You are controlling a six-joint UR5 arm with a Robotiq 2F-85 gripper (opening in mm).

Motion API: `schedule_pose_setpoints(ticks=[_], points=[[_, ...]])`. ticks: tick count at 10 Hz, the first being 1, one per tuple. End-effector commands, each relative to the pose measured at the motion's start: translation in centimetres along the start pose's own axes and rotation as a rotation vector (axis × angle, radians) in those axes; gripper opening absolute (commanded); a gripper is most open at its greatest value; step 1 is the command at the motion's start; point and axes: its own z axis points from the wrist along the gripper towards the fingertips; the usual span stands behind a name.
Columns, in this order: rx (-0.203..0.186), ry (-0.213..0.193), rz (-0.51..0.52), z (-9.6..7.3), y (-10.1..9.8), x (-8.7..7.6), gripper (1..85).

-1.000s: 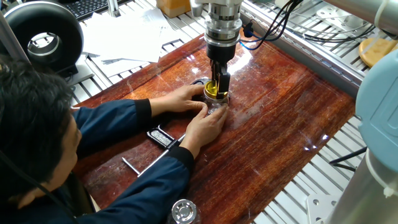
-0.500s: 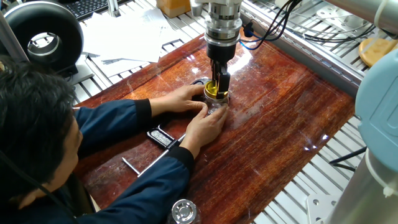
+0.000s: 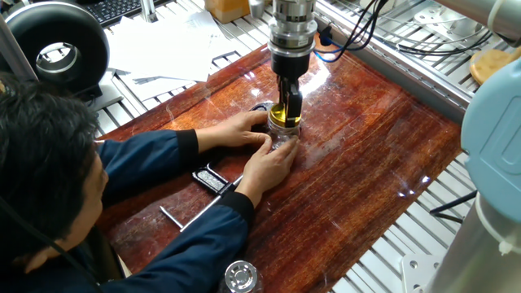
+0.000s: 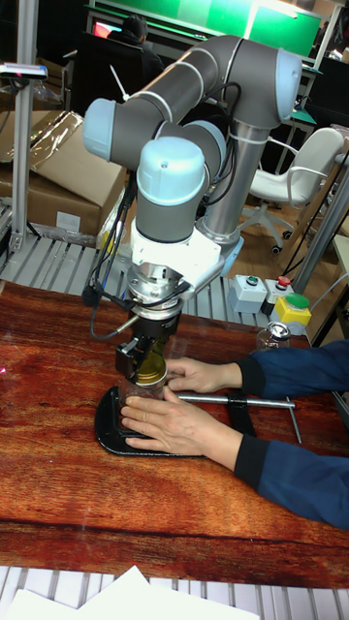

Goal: Screw the lid onto the jar

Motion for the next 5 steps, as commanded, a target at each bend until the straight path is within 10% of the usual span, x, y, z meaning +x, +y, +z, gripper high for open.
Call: schedule_pose_setpoints(ticks=[1,5], points=[[0.009,0.008,0.043,-0.7,0.25,-0.32,68.0],[0.027,-0.01,0.088,-0.28,0.42,-1.19,67.7]])
